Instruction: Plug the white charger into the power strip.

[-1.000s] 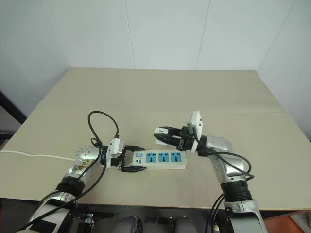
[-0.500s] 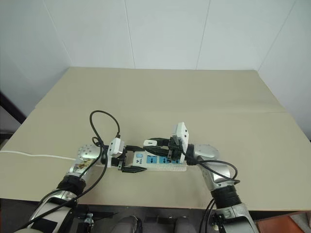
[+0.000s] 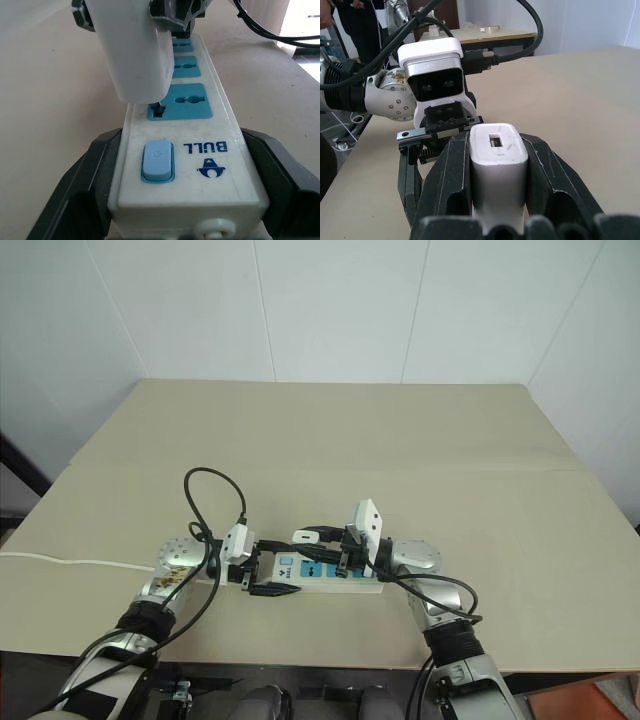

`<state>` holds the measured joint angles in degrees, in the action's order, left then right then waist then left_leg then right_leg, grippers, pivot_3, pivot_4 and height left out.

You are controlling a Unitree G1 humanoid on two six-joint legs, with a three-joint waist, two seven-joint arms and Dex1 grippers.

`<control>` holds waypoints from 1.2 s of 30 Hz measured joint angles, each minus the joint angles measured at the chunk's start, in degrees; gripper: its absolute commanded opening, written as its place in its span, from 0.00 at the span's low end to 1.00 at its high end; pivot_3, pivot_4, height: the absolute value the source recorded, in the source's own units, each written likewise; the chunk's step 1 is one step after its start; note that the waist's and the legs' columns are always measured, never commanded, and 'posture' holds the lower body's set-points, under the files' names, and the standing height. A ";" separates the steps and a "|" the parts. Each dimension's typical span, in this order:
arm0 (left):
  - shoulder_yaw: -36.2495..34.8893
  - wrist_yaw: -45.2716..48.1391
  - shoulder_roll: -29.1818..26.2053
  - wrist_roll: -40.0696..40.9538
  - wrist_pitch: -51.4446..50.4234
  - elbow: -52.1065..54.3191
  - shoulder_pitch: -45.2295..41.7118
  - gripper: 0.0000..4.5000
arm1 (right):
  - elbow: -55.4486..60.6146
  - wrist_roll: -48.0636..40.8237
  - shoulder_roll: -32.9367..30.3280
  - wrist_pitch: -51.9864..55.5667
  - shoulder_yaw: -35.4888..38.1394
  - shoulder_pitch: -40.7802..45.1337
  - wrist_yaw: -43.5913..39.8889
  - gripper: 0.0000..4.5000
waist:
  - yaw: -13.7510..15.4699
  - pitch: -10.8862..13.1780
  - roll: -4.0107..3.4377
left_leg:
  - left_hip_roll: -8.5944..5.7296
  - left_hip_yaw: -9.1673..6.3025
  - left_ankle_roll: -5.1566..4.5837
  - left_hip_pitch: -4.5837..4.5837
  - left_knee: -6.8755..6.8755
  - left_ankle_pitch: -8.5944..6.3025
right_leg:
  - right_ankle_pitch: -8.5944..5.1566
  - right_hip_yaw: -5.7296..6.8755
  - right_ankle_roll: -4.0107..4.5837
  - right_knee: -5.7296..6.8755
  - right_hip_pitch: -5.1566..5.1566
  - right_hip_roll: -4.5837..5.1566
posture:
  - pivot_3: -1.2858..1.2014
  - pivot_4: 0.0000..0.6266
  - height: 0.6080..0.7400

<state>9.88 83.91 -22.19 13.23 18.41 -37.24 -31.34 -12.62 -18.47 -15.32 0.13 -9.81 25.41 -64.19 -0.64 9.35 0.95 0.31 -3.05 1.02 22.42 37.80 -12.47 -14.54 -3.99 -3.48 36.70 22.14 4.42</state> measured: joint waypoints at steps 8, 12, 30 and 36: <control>0.29 0.39 0.00 0.00 0.07 0.31 0.09 0.73 | -0.52 0.56 -0.86 -1.71 -1.04 -0.26 -1.64 0.25 | -0.06 0.00 0.00 | 0.00 0.00 0.00 0.00 -0.02 0.00 | 0.00 0.00 0.00 -0.03 0.00 0.00 | 0.52 0.24 1.00; 0.29 0.38 -0.03 -0.01 0.04 0.30 0.10 0.73 | -1.42 0.88 -0.87 -3.21 -1.18 -0.22 -1.98 0.25 | -0.08 -0.01 0.01 | 0.00 0.01 0.00 -0.02 -0.02 0.00 | -0.01 0.00 -0.01 -0.03 -0.01 0.00 | 0.52 0.24 1.00; 1.68 -0.73 0.23 -0.37 -0.68 0.32 0.14 0.73 | -5.55 -0.33 -5.19 -3.51 -3.19 1.01 -4.73 0.25 | 0.40 -0.72 0.12 | 0.00 0.00 0.00 -0.13 -0.05 -0.01 | -0.07 0.01 -0.09 -0.17 -0.19 0.02 | 0.52 0.24 1.00; 2.38 -1.15 0.23 -0.40 -0.95 0.32 0.26 0.73 | -5.72 -0.38 -5.72 -3.24 -3.69 1.01 -4.56 0.25 | 0.47 -1.28 0.23 | 0.02 -0.03 -0.03 -0.18 -0.14 -0.04 | -0.06 0.05 -0.11 -0.53 -0.39 0.01 | 0.52 0.24 1.00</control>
<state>12.27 82.76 -21.96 12.83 17.46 -36.92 -31.08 -18.34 -18.85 -21.04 -3.11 -13.49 26.43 -68.75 -0.17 8.08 1.18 0.33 -3.08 0.99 22.24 37.66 -12.51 -14.60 -3.93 -3.59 36.17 21.75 4.43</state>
